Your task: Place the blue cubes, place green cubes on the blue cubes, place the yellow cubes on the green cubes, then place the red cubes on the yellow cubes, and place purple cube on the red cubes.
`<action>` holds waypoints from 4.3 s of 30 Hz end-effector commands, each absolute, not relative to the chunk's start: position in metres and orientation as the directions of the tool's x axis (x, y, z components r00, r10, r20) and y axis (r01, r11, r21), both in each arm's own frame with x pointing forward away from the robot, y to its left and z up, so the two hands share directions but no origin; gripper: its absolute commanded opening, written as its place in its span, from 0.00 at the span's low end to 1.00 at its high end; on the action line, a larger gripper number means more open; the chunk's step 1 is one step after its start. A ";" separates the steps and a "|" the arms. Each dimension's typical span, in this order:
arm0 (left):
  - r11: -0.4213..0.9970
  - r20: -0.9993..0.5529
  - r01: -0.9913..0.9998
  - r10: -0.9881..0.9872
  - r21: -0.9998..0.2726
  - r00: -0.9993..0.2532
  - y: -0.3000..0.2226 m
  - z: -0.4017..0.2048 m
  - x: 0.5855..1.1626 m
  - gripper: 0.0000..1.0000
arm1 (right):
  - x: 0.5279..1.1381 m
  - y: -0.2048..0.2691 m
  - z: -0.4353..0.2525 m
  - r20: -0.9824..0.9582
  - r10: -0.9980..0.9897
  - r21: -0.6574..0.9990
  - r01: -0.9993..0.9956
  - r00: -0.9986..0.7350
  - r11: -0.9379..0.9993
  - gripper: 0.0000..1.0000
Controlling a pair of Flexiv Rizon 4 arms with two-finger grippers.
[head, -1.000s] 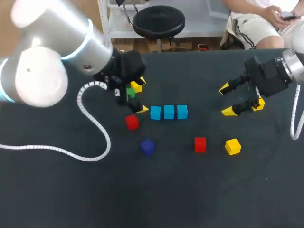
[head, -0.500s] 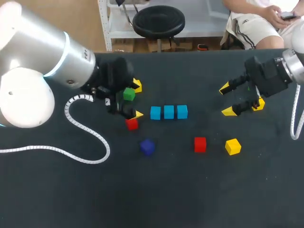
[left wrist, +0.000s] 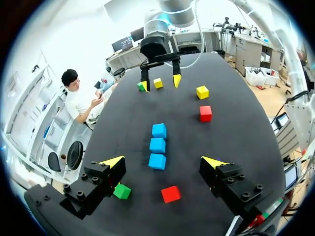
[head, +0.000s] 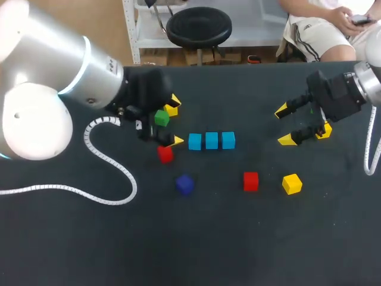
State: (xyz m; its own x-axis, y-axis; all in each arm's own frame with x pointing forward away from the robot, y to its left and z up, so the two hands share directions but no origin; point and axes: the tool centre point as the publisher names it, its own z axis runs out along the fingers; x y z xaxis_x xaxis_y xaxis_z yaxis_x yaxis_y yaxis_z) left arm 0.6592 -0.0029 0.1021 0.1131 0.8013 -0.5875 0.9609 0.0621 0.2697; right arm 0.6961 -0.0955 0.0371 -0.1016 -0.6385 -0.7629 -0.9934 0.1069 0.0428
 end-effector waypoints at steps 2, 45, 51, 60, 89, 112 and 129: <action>0.063 -0.597 0.962 0.795 0.264 0.112 0.006 0.100 0.656 1.00 | 0.696 -0.096 0.037 -0.764 -0.637 0.042 -0.993 -0.100 0.107 1.00; -0.085 -0.244 0.993 0.968 -0.084 0.062 -0.019 0.022 0.696 0.66 | 0.696 -0.096 0.037 -0.764 -0.637 0.042 -0.993 -0.100 0.107 1.00; -0.073 -0.225 0.993 0.973 -0.094 0.050 -0.022 0.015 0.698 0.60 | 0.696 -0.096 0.037 -0.764 -0.637 0.042 -0.993 -0.100 0.107 1.00; -0.075 -0.203 0.994 0.977 -0.078 0.058 -0.025 0.012 0.702 0.67 | 0.696 -0.096 0.037 -0.764 -0.637 0.042 -0.993 -0.100 0.107 1.00; -0.065 -0.143 0.995 0.988 -0.080 0.053 -0.029 0.004 0.718 0.72 | 0.696 -0.096 0.037 -0.764 -0.637 0.042 -0.993 -0.100 0.107 1.00; -0.038 -0.135 0.995 0.991 -0.091 0.025 -0.029 -0.008 0.719 0.51 | 0.696 -0.096 0.037 -0.764 -0.637 0.042 -0.993 -0.100 0.107 1.00; 0.074 -0.089 0.995 0.993 -0.074 -0.080 -0.026 0.001 0.700 0.00 | 0.696 -0.096 0.037 -0.764 -0.637 0.042 -0.993 -0.100 0.107 1.00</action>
State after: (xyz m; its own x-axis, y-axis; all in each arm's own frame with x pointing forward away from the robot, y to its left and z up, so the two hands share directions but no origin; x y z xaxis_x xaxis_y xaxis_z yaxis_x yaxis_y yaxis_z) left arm 0.7093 -0.0275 -0.0048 -0.0730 0.9925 -0.0975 0.9937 0.0641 -0.0917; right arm 0.6961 -0.0955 0.0371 -0.1015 -0.6385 -0.7629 -0.9934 0.1068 0.0428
